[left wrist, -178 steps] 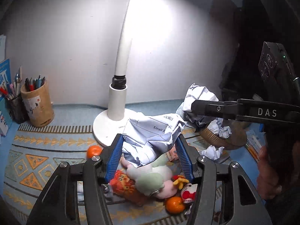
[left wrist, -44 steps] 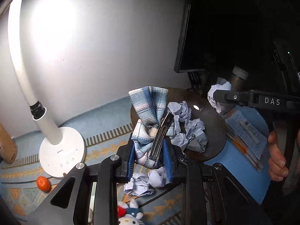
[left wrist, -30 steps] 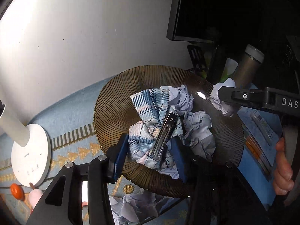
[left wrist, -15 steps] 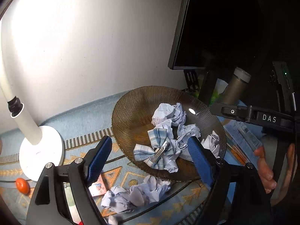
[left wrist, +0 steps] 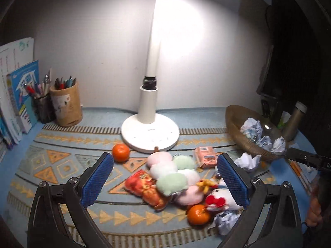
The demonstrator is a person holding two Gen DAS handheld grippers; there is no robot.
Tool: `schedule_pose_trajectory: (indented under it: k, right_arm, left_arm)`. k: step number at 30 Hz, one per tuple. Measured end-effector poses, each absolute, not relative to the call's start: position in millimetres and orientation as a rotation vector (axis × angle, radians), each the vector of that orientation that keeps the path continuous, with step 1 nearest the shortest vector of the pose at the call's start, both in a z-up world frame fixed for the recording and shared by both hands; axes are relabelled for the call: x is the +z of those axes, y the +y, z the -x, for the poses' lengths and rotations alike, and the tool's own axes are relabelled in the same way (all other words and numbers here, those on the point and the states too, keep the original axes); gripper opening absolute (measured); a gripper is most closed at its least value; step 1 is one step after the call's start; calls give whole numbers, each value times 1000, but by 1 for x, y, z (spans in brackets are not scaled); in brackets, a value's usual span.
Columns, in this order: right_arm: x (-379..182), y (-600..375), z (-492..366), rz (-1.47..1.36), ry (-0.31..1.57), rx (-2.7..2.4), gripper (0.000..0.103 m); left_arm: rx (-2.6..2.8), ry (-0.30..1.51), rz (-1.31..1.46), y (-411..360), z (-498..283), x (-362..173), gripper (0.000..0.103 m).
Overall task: Organize objects
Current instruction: 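Move both grippers back toward the orange and pink box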
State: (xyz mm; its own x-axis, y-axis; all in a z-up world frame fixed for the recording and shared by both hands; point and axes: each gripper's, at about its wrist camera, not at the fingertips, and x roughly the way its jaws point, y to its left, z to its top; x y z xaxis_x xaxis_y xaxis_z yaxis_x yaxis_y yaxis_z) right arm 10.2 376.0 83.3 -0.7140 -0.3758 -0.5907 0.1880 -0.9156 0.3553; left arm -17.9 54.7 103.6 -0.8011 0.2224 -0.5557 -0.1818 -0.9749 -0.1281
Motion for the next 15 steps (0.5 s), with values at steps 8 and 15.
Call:
schedule_pose_trajectory:
  k: [8,15]
  right_arm:
    - [9,341,-6,-1066,-305,-2650,79]
    - [-3,350,1,-1128,-378,-2607,80]
  left_arm:
    - [2864,-228,948,9,27,47,100]
    - [2841,-214,1009,15,30,40,100]
